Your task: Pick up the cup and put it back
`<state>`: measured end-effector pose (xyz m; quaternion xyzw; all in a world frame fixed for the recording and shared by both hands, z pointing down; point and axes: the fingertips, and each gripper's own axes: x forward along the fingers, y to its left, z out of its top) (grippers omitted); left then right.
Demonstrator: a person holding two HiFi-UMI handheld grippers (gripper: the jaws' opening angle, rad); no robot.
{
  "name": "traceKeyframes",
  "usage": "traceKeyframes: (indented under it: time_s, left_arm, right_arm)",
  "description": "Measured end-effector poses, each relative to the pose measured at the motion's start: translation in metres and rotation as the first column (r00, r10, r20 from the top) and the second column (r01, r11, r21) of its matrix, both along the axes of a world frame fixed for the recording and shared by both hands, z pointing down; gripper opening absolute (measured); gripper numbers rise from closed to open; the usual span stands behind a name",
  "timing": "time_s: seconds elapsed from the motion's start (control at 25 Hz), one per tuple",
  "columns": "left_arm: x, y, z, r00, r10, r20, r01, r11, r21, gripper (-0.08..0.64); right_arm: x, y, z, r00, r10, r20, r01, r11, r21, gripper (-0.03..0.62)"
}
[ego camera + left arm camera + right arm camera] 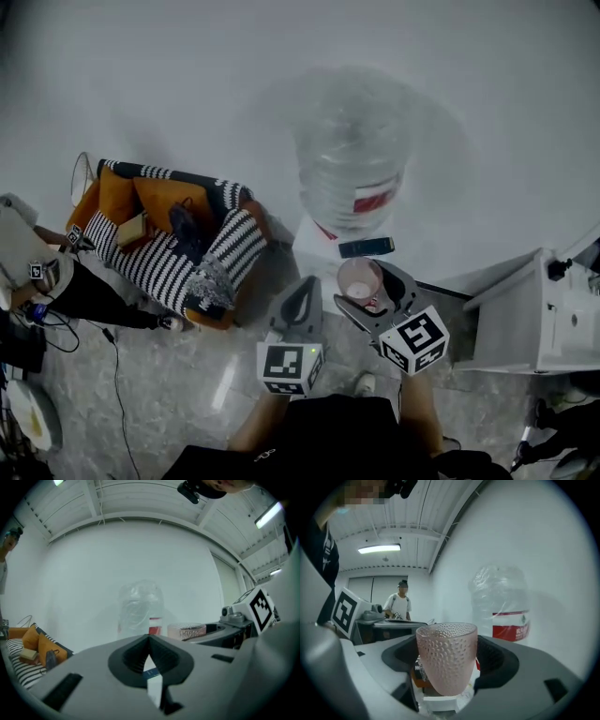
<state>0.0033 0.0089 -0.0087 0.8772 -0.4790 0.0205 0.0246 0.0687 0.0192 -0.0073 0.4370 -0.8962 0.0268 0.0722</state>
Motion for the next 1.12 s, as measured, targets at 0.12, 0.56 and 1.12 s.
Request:
traceKeyframes:
  time_s: [0.12, 0.56, 1.12]
  left_arm:
    - [-0.008, -0.004, 0.007, 1.0, -0.023, -0.001, 0.023, 1.0, -0.016, 0.012]
    - [-0.016, -0.018, -0.002, 0.998, -0.059, -0.005, 0.06, 0.998, 0.004, 0.012]
    - [-0.03, -0.026, -0.003, 0.996, -0.086, -0.026, 0.086, 0.996, 0.002, 0.012]
  right_arm:
    - [-0.009, 0.0, -0.006, 0.996, -0.067, 0.062, 0.066, 0.998, 0.018, 0.382]
    - [-0.01, -0.013, -0.026, 0.989, -0.119, 0.092, 0.112, 0.991, 0.079, 0.382]
    - [-0.024, -0.024, -0.025, 0.987, -0.152, 0.059, 0.147, 0.986, 0.08, 0.382]
